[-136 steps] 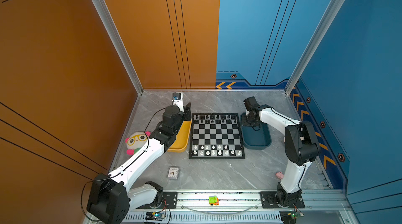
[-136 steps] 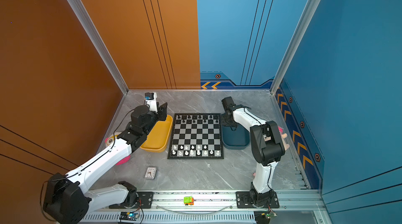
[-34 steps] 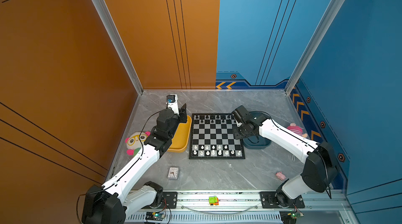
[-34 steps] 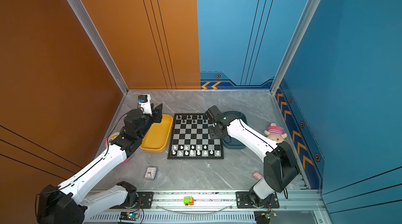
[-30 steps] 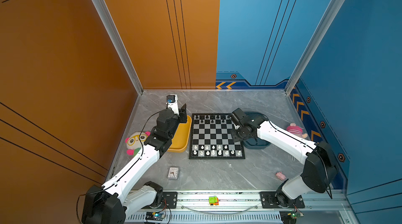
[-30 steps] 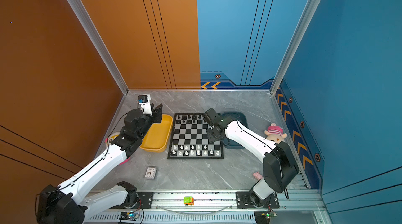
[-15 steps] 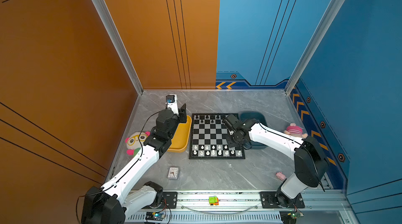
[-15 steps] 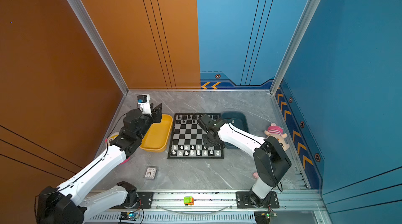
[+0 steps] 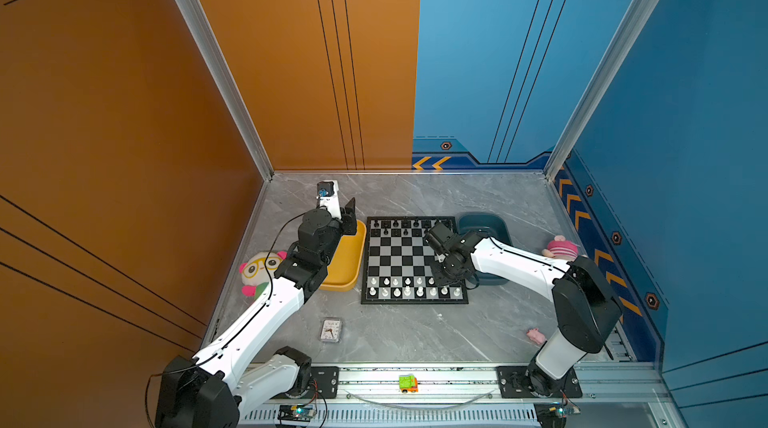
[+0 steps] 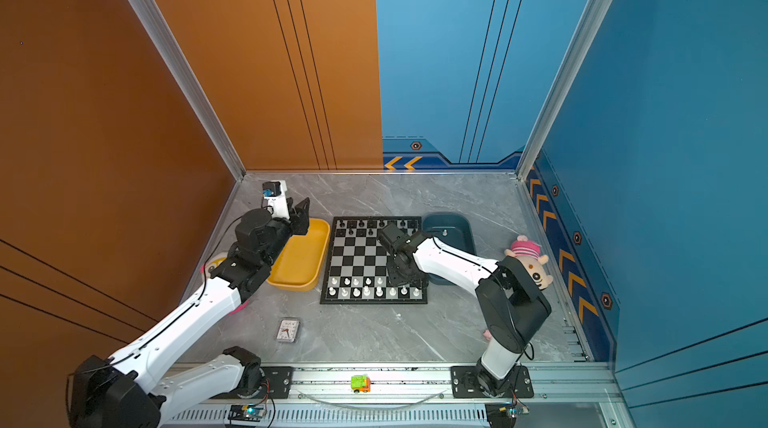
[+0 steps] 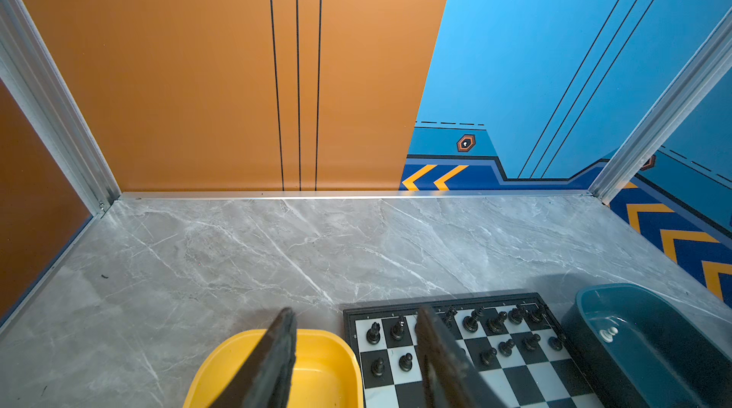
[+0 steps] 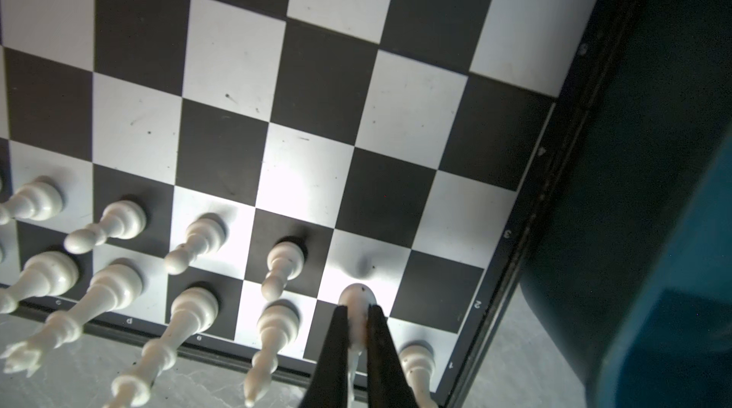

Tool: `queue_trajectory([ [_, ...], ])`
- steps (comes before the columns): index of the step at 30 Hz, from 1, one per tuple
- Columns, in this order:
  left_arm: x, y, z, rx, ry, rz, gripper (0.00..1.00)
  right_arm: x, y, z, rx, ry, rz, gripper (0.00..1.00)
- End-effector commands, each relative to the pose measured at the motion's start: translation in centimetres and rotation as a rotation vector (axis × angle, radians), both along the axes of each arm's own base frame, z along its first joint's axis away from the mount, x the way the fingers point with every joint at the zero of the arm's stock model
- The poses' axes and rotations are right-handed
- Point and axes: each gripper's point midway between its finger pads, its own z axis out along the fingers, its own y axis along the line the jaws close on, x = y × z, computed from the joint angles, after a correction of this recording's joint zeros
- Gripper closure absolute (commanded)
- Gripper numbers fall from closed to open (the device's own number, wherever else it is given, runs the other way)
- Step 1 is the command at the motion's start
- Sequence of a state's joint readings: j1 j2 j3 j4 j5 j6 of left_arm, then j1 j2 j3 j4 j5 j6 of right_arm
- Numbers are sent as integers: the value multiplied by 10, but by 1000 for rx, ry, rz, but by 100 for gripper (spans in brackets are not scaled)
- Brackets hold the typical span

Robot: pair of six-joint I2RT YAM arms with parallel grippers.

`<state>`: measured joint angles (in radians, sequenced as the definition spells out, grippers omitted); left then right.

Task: Set up the chess pieces on the board
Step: 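Lower the white pawn onto the empty near-row square by the board edge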

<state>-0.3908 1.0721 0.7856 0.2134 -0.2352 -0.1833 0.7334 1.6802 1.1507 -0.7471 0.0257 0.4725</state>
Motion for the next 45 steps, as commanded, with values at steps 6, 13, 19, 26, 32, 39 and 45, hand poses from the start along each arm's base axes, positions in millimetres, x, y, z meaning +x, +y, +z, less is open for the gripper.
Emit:
queue_trajectory([
  [6,0,3,-2,0,2,4,49,-1,2,-13,-6,23,-14,100],
  [13,1,3,-4,-1,6,3,49,2,1,-13,-7,16,-21,100],
  [19,1,3,-3,-3,5,3,49,1,-1,-14,-11,20,-24,100],
  [26,1,3,-3,-4,4,1,49,-1,-3,-16,-15,25,-26,100],
  [32,1,3,-3,-3,5,2,49,-1,-4,-17,-19,25,-27,100],
  [39,1,3,-4,-3,6,1,49,-1,-4,-19,-18,28,-29,98],
  [45,2,3,-4,-2,8,3,49,-1,-4,-20,-17,27,-32,94],
])
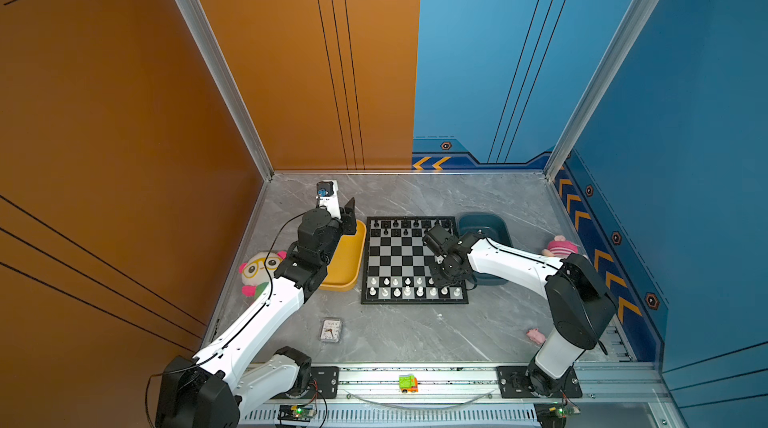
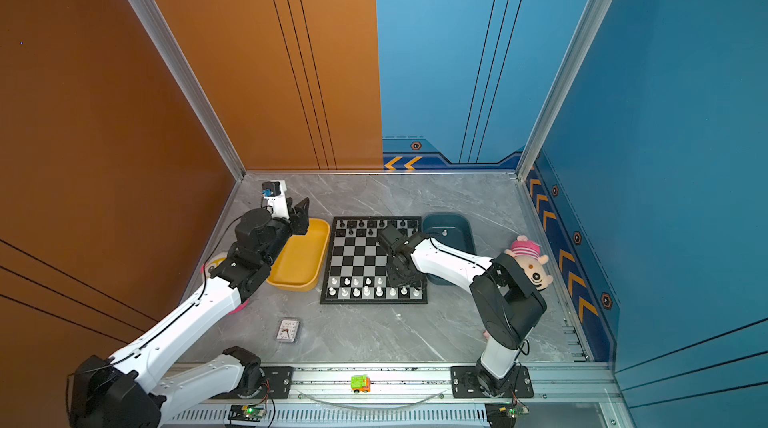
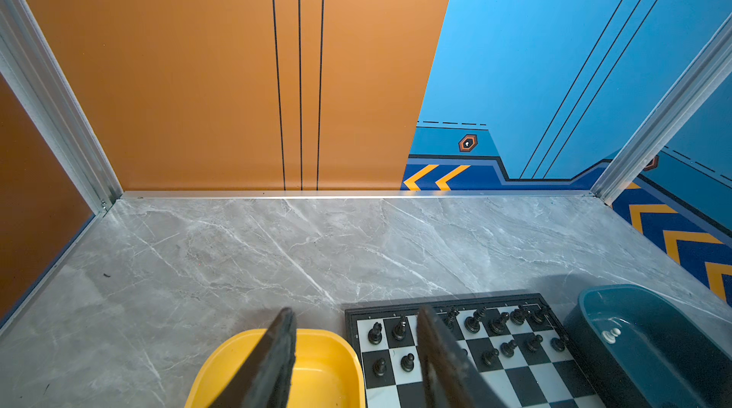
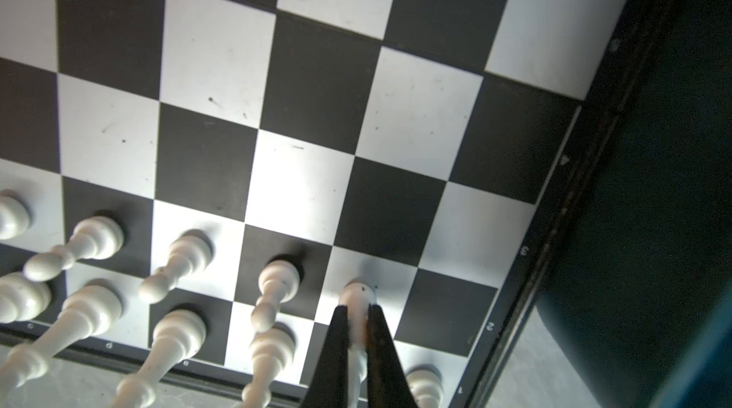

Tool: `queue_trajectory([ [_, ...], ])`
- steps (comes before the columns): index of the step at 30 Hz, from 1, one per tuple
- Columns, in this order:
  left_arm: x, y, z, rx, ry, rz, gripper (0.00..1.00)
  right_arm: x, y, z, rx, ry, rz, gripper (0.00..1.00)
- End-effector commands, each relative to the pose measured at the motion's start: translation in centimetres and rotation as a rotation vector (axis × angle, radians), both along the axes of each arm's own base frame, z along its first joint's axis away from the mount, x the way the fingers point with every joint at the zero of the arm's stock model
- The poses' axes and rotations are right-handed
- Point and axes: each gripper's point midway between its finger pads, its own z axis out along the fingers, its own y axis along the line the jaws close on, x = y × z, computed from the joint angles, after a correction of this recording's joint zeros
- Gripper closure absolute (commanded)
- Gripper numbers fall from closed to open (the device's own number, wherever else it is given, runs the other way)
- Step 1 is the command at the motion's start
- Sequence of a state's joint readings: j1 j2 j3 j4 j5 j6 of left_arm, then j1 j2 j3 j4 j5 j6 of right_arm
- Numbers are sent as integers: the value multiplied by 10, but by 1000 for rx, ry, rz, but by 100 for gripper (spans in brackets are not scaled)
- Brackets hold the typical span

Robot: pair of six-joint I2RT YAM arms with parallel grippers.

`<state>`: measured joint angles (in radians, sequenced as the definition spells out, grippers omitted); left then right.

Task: Set up the chess pieces on the board
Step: 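Lower the white pawn onto the empty near-row square by the board edge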

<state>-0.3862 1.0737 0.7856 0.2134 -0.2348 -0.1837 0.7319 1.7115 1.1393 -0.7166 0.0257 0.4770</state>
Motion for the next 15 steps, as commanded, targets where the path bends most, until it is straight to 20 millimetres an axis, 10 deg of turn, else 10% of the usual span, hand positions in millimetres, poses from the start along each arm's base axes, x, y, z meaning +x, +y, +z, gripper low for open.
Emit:
queue_trajectory([
  [1,1,2,-4,-5,6,-2,49,-3,-4,-7,-8,16,-27,93],
  [15,1,2,-5,-1,8,-1,49,-4,-3,-9,-4,22,-26,89],
])
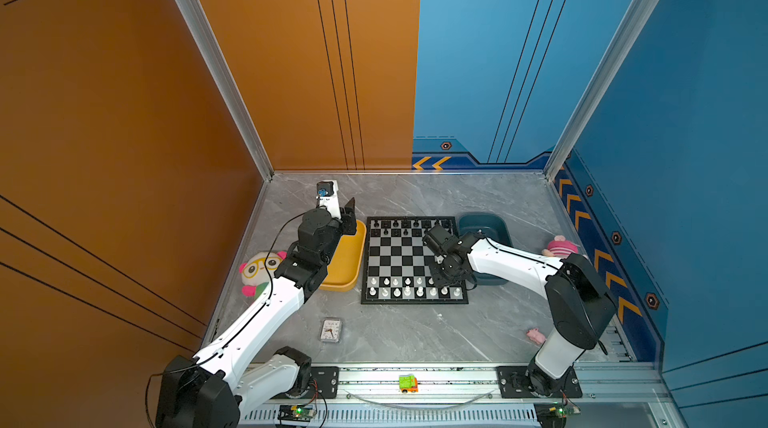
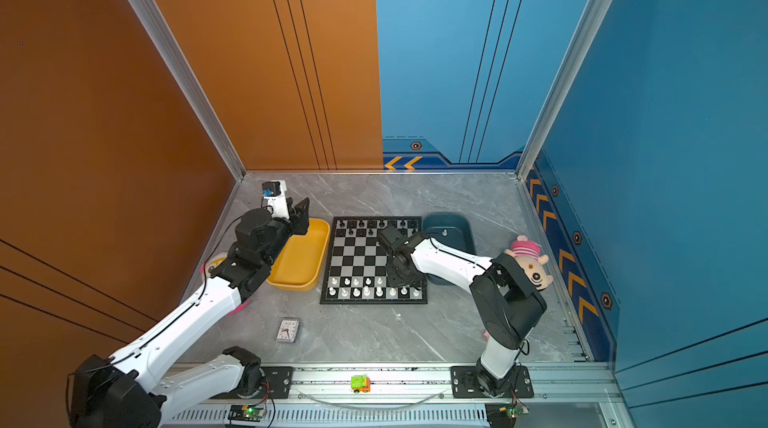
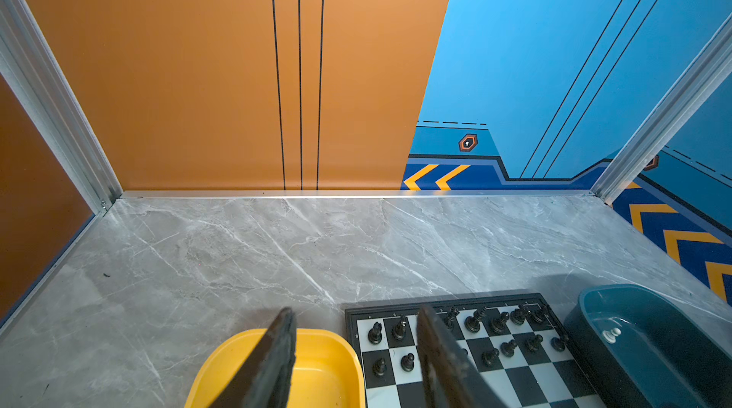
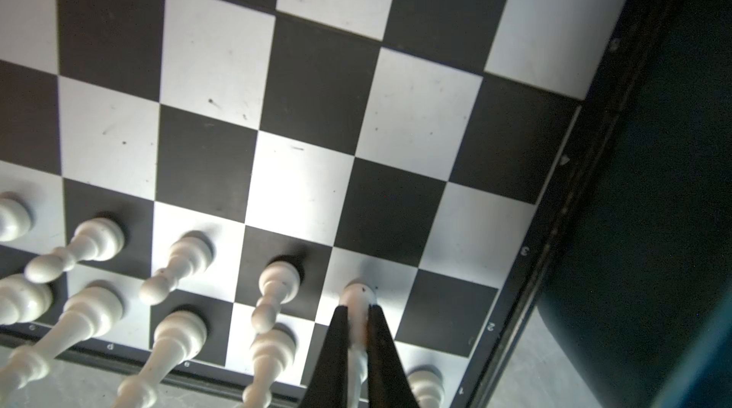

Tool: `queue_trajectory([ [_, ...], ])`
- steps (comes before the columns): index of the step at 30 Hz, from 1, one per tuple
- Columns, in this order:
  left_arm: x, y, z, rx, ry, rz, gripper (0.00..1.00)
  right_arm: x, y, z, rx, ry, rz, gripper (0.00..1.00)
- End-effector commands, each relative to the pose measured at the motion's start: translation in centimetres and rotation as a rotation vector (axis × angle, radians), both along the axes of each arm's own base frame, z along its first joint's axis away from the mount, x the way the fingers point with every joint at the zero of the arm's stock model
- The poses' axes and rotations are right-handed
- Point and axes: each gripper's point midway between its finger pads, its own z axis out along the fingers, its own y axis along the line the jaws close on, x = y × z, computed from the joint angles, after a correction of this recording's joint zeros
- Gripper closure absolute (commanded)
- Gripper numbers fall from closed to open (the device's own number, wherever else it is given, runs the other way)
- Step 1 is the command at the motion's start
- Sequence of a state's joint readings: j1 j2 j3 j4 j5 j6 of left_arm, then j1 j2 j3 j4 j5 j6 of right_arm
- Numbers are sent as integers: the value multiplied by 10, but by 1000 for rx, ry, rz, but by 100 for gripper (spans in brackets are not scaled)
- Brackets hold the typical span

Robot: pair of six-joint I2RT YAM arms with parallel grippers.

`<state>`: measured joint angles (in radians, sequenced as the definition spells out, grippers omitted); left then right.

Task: Set up the chess pieces on the board
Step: 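Lower the white pawn onto the empty near-row square by the board edge, then open the right gripper and raise it back over the teal tray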

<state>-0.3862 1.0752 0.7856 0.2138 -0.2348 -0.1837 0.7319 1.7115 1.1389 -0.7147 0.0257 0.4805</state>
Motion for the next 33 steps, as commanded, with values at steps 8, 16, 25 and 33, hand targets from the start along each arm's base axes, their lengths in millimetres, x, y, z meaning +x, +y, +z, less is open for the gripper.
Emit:
queue_trajectory([
  [8,1,1,-4,-5,6,-3,49,-5,-1,-11,0,29,-21,88],
  [16,1,2,-4,-5,7,-3,49,-6,-1,-11,1,33,-20,86],
  [25,1,1,-5,-5,8,-5,49,-7,-1,-11,2,33,-21,83],
  [33,1,0,-4,-7,7,-7,49,-5,1,-7,9,24,-20,78],
])
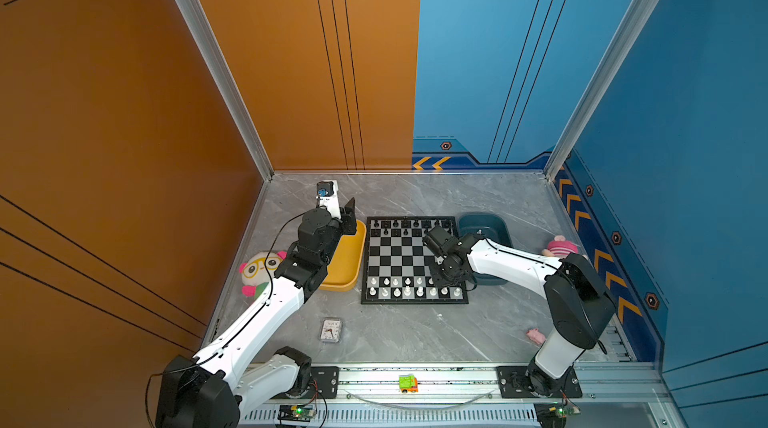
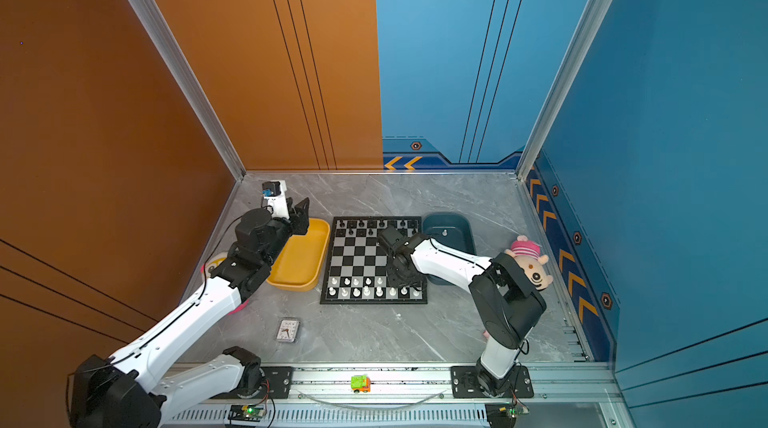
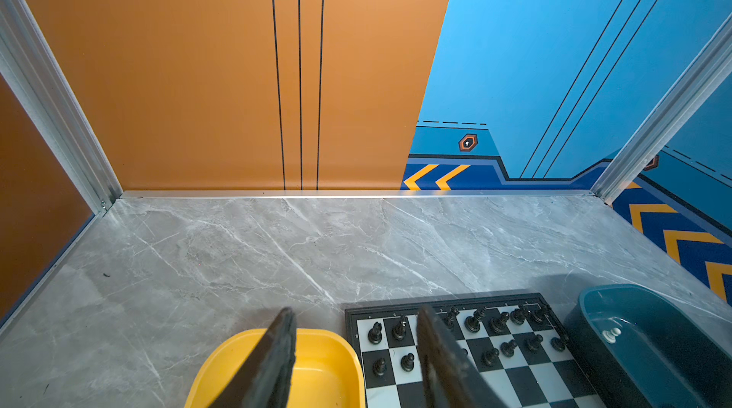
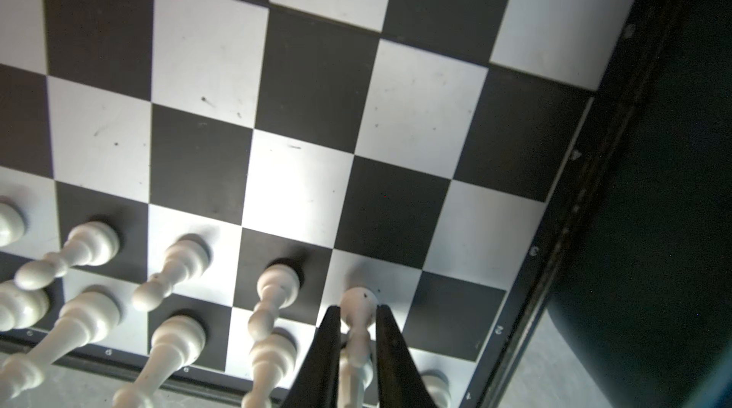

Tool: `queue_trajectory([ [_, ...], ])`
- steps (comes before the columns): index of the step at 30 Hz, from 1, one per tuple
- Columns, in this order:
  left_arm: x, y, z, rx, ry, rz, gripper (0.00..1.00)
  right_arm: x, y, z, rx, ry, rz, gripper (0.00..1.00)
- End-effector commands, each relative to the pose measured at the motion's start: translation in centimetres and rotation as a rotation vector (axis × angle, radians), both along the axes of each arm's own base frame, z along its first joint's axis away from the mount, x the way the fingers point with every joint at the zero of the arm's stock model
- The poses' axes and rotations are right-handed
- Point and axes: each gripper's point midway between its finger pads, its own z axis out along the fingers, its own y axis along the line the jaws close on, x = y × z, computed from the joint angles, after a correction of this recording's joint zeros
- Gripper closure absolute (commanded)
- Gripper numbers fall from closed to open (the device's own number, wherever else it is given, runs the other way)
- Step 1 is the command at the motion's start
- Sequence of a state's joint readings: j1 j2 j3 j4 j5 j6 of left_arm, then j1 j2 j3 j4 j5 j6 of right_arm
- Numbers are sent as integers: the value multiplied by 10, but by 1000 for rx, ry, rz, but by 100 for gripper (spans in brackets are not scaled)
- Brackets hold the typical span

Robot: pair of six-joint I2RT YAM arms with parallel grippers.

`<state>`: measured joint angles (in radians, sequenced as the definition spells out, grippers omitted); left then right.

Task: Set up the chess pieces on the board
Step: 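Open the right gripper and raise it back over the teal tray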

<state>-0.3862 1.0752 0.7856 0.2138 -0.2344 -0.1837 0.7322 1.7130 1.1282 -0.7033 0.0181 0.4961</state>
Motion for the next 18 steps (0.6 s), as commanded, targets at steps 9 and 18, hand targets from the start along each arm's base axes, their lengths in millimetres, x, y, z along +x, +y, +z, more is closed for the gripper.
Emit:
queue_trajectory([
  [9,1,2,-5,-5,7,-2,49,0,-2,9,-4,-11,-10,73],
  [18,0,2,-3,-7,2,-4,49,9,-17,50,-13,-106,-21,68],
])
